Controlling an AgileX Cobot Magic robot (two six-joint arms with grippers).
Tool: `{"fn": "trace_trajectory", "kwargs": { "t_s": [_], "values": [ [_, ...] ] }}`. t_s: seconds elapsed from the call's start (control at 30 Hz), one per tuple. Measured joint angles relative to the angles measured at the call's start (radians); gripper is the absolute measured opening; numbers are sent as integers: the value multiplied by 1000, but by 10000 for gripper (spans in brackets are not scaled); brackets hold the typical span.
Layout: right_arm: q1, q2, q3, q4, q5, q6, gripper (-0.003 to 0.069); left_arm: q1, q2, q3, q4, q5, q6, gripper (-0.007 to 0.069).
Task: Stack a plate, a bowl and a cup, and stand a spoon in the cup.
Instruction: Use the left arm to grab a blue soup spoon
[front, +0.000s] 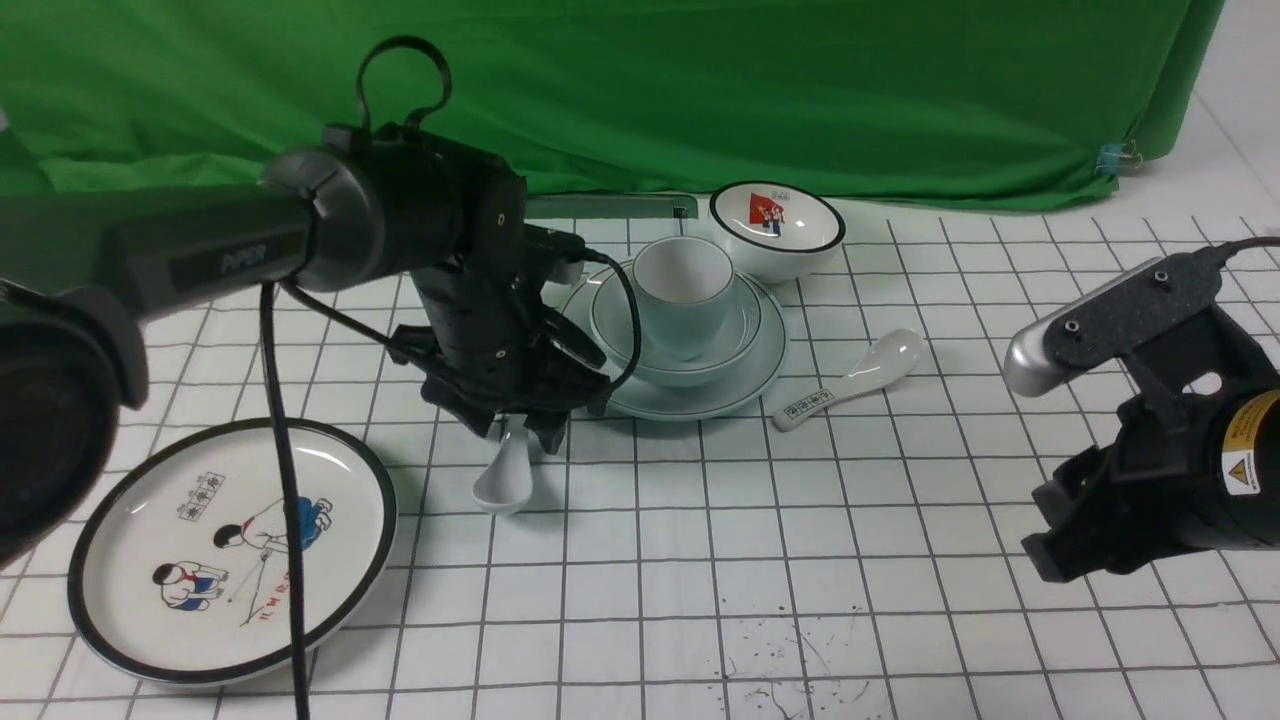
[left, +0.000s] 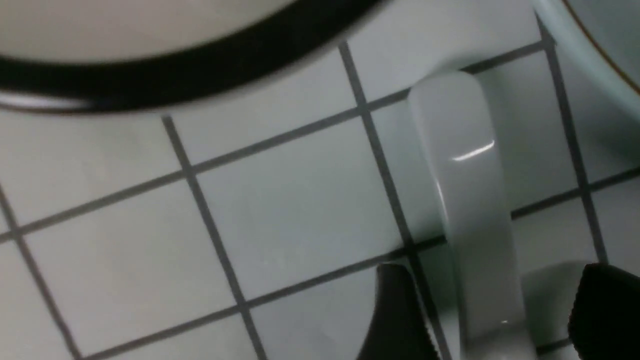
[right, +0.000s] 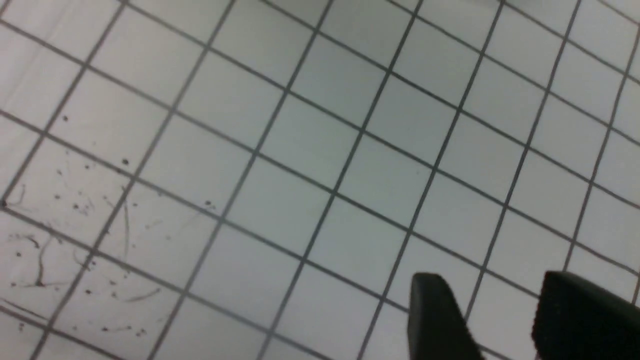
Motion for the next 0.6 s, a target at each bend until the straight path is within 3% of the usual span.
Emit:
{"fn": "trace_trajectory", "kwargs": {
  "t_s": [0.1, 0.3, 0.6],
  "values": [
    [0, 0, 0, 0, -6, 1, 319, 0, 4, -7, 1, -8, -3, 316],
    [0, 0, 0, 2, -9, 2, 318, 4, 6, -8, 41, -40, -75, 85],
    [0, 0, 1, 2, -23, -5, 318, 4, -138, 23, 20, 30, -20, 87]
  ]
}}
